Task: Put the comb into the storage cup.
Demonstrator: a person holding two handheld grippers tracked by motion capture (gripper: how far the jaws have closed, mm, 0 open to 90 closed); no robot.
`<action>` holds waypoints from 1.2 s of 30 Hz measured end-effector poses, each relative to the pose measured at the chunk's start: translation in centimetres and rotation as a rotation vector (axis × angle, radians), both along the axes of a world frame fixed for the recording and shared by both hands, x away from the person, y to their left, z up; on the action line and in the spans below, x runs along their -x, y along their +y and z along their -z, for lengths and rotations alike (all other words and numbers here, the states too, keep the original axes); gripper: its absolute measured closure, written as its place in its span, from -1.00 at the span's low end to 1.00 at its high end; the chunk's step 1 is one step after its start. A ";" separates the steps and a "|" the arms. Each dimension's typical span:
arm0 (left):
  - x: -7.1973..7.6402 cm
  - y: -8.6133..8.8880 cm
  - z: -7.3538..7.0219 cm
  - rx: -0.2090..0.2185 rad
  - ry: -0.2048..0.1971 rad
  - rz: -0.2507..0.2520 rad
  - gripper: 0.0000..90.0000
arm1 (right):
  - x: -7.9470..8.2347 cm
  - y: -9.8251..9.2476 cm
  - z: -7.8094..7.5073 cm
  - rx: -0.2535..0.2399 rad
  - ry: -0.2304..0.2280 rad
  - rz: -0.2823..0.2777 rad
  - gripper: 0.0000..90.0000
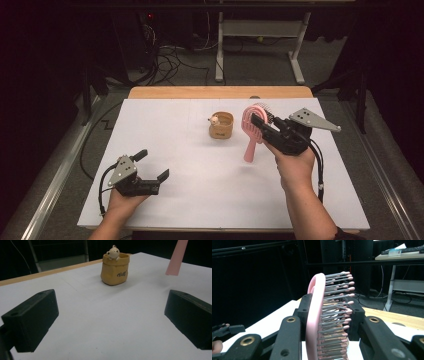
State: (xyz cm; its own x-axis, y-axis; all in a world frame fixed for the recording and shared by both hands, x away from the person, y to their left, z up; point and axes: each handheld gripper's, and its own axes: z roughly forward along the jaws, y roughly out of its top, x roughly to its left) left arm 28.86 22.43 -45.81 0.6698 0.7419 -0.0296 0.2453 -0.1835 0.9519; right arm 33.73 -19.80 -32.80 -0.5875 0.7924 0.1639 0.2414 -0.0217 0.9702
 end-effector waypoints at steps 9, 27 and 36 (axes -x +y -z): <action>-0.1 0.1 0.0 -0.002 0.014 0.003 -1.00 | -0.4 0.5 -0.7 -0.002 -0.018 0.008 0.46; 0.0 -0.2 0.1 -0.012 0.001 0.026 -1.00 | -1.1 2.0 -2.3 -0.015 -0.051 0.010 0.46; 0.0 -0.1 0.1 -0.011 0.003 0.017 -1.00 | -1.2 2.0 -3.3 -0.023 -0.063 0.016 0.46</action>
State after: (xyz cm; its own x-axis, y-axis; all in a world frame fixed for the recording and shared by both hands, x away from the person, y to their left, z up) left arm 28.86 22.35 -45.95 0.6820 0.7309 -0.0230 0.2447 -0.1985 0.9491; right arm 34.93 -17.79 -29.48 -0.5846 0.7982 0.1451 0.1797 -0.0471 0.9826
